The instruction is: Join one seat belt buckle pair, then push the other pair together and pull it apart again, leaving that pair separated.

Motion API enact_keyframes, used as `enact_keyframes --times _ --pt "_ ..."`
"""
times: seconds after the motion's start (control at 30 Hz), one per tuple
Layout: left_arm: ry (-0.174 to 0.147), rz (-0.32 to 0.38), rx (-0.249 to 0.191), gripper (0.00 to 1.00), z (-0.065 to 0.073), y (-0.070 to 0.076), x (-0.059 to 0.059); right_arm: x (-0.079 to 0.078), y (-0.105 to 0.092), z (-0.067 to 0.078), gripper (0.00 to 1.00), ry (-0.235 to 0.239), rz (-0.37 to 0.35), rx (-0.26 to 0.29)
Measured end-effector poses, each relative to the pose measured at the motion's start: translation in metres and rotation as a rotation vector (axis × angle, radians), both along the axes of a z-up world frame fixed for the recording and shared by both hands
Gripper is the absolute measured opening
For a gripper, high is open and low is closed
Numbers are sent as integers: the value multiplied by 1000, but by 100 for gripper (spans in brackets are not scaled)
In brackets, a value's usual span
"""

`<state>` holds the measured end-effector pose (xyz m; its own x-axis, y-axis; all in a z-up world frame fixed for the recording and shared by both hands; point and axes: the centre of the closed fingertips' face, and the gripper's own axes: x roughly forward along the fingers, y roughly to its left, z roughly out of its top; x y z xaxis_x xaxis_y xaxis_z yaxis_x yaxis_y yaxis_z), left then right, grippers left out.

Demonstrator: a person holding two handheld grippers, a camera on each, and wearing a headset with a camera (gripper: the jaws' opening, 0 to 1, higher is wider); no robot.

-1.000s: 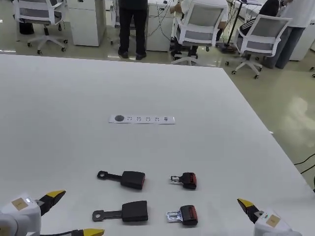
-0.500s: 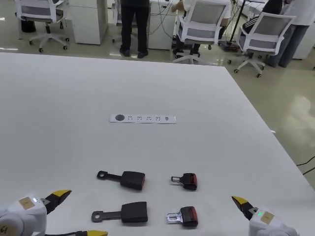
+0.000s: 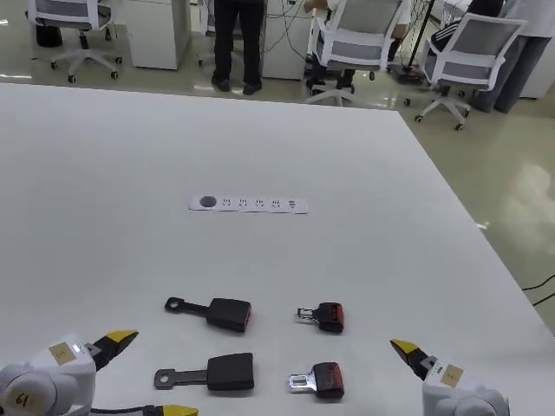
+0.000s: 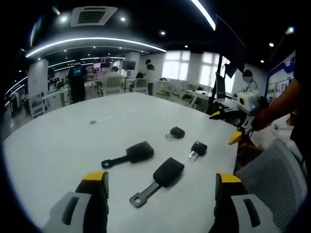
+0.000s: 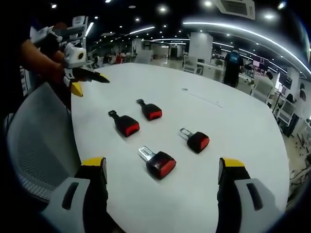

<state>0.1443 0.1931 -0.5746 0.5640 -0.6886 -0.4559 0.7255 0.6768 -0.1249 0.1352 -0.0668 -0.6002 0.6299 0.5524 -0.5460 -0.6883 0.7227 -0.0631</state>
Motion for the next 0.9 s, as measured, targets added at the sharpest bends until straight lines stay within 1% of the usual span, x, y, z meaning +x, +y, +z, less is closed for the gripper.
enact_keyframes --times 0.13,0.2,0.27,0.37,0.47,0.6,0.67,0.73,0.8,0.9 --pt "3 -20 14 93 -3 -9 1 1 1 -4 95 6 18 -6" --pt "5 -26 15 93 -5 -8 2 3 1 -5 95 13 25 -5" --pt "9 -33 22 92 -7 -12 4 5 1 -7 95 19 33 -6" --pt "12 -39 27 92 -11 -14 6 8 2 -11 95 28 47 -4" --pt "15 -55 34 91 -11 -19 8 10 6 -15 94 46 72 -2" --pt "20 -76 51 90 -16 -24 11 14 9 -17 93 51 97 -9" --pt "20 -77 50 90 -17 -24 13 15 12 -20 93 59 111 -15" --pt "20 -81 46 89 -17 -27 15 16 15 -21 92 69 128 -11" --pt "22 -93 55 88 -17 -32 17 17 17 -23 92 74 143 -14" --pt "29 -110 65 87 -21 -35 17 19 21 -25 92 90 166 -5"
